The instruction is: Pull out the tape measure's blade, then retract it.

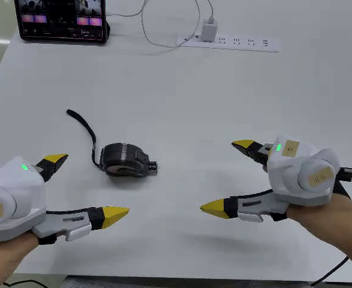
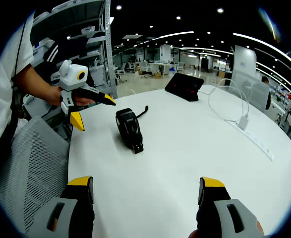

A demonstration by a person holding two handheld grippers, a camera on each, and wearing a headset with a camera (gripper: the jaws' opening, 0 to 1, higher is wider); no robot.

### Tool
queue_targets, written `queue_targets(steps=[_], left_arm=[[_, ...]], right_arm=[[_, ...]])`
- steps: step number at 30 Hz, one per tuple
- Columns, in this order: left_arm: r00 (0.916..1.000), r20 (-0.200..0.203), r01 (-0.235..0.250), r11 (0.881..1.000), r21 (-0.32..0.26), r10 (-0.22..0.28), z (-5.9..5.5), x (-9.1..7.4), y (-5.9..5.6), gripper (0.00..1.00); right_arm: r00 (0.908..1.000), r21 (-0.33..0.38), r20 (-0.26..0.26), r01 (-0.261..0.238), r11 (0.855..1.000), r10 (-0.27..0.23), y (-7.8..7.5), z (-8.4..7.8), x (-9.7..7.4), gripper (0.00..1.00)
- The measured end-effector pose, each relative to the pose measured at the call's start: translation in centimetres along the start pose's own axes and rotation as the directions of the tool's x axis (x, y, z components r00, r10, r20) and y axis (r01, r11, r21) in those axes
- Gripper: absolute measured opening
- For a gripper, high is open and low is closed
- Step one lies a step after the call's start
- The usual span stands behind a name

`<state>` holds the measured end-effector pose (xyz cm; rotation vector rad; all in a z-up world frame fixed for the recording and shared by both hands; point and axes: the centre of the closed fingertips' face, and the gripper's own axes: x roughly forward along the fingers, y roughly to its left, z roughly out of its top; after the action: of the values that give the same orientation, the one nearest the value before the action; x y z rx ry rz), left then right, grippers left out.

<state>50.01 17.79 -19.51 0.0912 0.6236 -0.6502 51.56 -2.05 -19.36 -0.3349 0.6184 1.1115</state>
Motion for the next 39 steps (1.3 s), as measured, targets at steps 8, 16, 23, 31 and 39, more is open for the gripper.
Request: queue_targets(steps=[8, 16, 23, 31, 39], left_arm=[[0.9999, -0.004, 0.014, 1.0, 0.014, -0.014, -0.2, -0.2, -0.1, 0.99], [0.999, -0.026, 0.039, 0.998, 0.058, -0.037, -0.9, -0.5, -0.7, 0.99], [0.9987, -0.03, 0.044, 0.997, 0.058, -0.042, -1.1, -0.8, -0.6, 0.99], [0.9983, -0.033, 0.049, 0.997, 0.054, -0.048, -1.3, -1.2, -0.6, 0.99], [0.9982, -0.034, 0.051, 0.997, 0.05, -0.05, -1.4, -1.5, -0.4, 0.99]], right_arm=[[1.0, 0.016, 0.008, 0.004, 1.0, -0.004, 0.2, -0.8, -0.9, 0.91], [0.9994, 0.042, 0.023, 0.025, 0.999, -0.026, 0.2, -1.6, -1.8, 0.95], [0.9991, 0.061, 0.022, 0.036, 0.997, -0.038, 0.4, -2.5, -2.5, 0.98], [0.9986, 0.076, 0.015, 0.05, 0.996, -0.052, 0.5, -3.3, -3.2, 0.98], [0.9979, 0.085, 0.014, 0.062, 0.994, -0.063, 0.4, -3.7, -3.7, 0.98]])
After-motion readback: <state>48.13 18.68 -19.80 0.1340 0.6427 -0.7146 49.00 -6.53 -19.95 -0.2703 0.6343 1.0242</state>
